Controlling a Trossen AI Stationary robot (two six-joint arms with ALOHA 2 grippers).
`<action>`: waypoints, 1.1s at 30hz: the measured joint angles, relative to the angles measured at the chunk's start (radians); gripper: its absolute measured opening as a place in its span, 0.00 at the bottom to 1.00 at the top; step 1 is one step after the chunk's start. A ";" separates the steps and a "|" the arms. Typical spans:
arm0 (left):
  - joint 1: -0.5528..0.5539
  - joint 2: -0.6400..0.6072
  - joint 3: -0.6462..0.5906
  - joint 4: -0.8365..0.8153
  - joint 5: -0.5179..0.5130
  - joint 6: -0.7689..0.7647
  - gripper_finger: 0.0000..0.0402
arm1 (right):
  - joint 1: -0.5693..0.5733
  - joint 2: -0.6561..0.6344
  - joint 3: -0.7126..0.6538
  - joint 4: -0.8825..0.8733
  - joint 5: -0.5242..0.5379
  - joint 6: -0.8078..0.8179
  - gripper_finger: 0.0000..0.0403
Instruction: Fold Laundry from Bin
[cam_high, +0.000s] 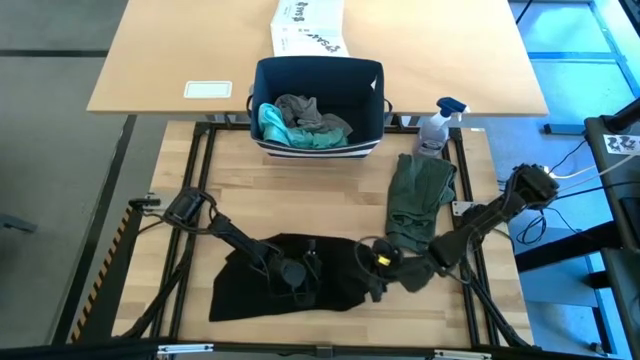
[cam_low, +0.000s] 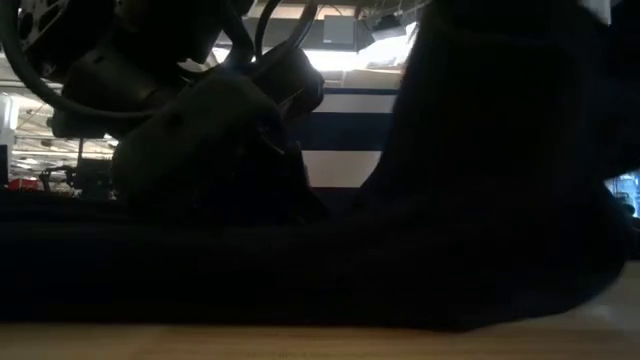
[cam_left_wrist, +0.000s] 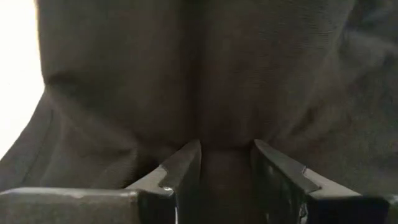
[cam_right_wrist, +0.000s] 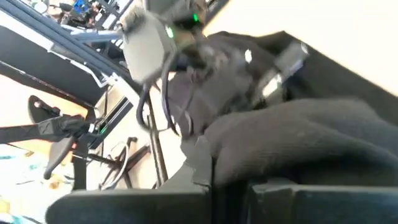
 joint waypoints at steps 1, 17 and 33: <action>0.000 0.001 -0.001 0.014 0.000 0.017 0.35 | -0.016 0.004 0.010 0.001 -0.010 -0.021 0.03; -0.174 -0.422 -0.007 -0.722 -0.103 -0.135 0.35 | -0.053 0.005 0.020 0.010 -0.004 -0.012 0.04; -0.251 -0.222 -0.199 -0.305 -0.164 -0.239 0.35 | -0.179 0.308 0.303 0.206 -0.128 -0.063 0.05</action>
